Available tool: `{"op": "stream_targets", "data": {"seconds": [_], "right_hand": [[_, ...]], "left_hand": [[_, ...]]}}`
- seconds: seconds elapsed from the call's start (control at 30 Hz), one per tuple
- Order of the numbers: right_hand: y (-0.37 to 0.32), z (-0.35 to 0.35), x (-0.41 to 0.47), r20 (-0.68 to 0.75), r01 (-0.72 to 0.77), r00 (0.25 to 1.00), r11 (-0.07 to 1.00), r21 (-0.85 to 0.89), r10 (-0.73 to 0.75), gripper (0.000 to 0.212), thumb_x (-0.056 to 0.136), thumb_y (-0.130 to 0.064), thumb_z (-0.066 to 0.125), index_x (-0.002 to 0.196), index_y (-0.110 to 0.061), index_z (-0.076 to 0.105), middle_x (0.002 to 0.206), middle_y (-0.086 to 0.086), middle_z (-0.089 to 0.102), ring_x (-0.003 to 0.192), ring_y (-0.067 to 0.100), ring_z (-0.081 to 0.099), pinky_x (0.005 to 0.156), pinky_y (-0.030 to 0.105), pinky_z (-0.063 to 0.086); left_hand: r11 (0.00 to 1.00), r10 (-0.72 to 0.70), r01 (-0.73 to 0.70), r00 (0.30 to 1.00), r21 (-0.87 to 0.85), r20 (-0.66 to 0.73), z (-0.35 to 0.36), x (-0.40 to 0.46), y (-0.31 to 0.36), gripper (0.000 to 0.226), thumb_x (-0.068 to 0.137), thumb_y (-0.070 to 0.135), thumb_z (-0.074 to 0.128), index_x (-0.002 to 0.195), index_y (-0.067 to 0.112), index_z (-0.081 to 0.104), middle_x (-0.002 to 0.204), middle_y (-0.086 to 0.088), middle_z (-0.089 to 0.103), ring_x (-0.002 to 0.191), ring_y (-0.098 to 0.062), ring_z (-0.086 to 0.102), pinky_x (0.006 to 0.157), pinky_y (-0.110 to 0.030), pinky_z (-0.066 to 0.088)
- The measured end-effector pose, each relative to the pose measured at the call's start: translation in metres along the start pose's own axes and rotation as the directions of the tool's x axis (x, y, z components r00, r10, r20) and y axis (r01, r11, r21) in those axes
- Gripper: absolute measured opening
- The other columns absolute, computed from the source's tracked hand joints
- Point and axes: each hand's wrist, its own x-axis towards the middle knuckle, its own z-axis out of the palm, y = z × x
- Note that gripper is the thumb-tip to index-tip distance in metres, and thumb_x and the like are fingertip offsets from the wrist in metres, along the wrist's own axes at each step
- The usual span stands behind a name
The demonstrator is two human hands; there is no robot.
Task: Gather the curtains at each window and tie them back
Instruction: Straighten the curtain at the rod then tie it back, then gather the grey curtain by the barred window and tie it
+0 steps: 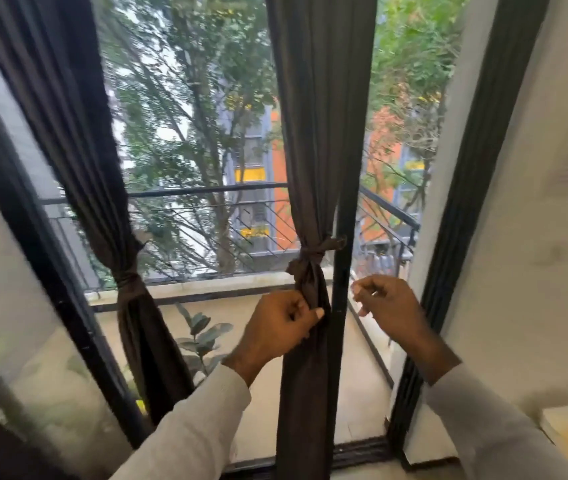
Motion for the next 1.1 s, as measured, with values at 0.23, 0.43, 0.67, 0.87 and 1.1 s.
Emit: {"op": "stream_targets", "data": {"seconds": [0.23, 0.43, 0.67, 0.87, 1.1], "right_hand": [[0.11, -0.017, -0.055, -0.067, -0.218, 0.976, 0.959, -0.179, 0.209, 0.023, 0.094, -0.014, 0.074, 0.075, -0.025, 0.069, 0.068, 0.004, 0.07, 0.054, 0.011, 0.069, 0.06, 0.028, 0.055], [0.198, -0.091, -0.1, -0.178, -0.302, 0.95, 0.9, -0.314, 0.257, 0.01, 0.093, -0.021, 0.073, 0.085, -0.025, 0.071, 0.081, -0.006, 0.071, 0.07, 0.008, 0.062, 0.071, 0.025, 0.047], [0.294, -0.242, -0.148, -0.269, -0.45, 0.892, 0.767, -0.457, 0.363, 0.031, 0.099, -0.03, 0.055, 0.122, -0.017, 0.07, 0.122, 0.007, 0.07, 0.11, 0.029, 0.067, 0.092, 0.033, 0.048], [0.341, -0.373, -0.18, -0.418, -0.589, 0.8, 0.694, -0.413, 0.43, 0.039, 0.104, -0.029, 0.058, 0.143, -0.022, 0.059, 0.145, 0.003, 0.059, 0.138, 0.029, 0.053, 0.121, 0.041, 0.034], [0.391, -0.503, -0.181, -0.531, -0.716, 0.688, 0.583, -0.385, 0.494, 0.046, 0.097, -0.032, 0.068, 0.141, -0.027, 0.056, 0.144, 0.002, 0.059, 0.128, 0.031, 0.059, 0.107, 0.042, 0.05]], "left_hand": [[0.995, -0.066, 0.042, 0.952, 0.085, 0.297, 0.114, -0.011, -0.048, 0.018, 0.102, 0.031, 0.069, 0.111, 0.021, 0.08, 0.099, 0.006, 0.08, 0.088, -0.009, 0.074, 0.088, -0.035, 0.062], [0.972, -0.081, -0.02, 0.907, 0.235, 0.412, 0.233, 0.007, -0.034, 0.043, 0.1, 0.04, 0.072, 0.141, 0.026, 0.065, 0.135, 0.007, 0.069, 0.115, -0.013, 0.07, 0.101, -0.033, 0.056], [0.932, -0.03, -0.179, 0.829, 0.316, 0.559, 0.418, 0.034, 0.039, 0.059, 0.102, 0.04, 0.069, 0.155, 0.021, 0.052, 0.157, -0.006, 0.055, 0.145, -0.028, 0.05, 0.12, -0.034, 0.038], [0.904, 0.047, -0.311, 0.755, 0.295, 0.654, 0.553, 0.063, 0.106, 0.066, 0.103, 0.051, 0.063, 0.16, 0.025, 0.043, 0.164, -0.001, 0.047, 0.149, -0.027, 0.043, 0.123, -0.041, 0.036], [0.847, 0.246, -0.502, 0.665, 0.178, 0.705, 0.687, 0.11, 0.191, 0.068, 0.1, 0.044, 0.068, 0.159, 0.016, 0.046, 0.159, -0.008, 0.051, 0.143, -0.034, 0.047, 0.114, -0.049, 0.043]]}}
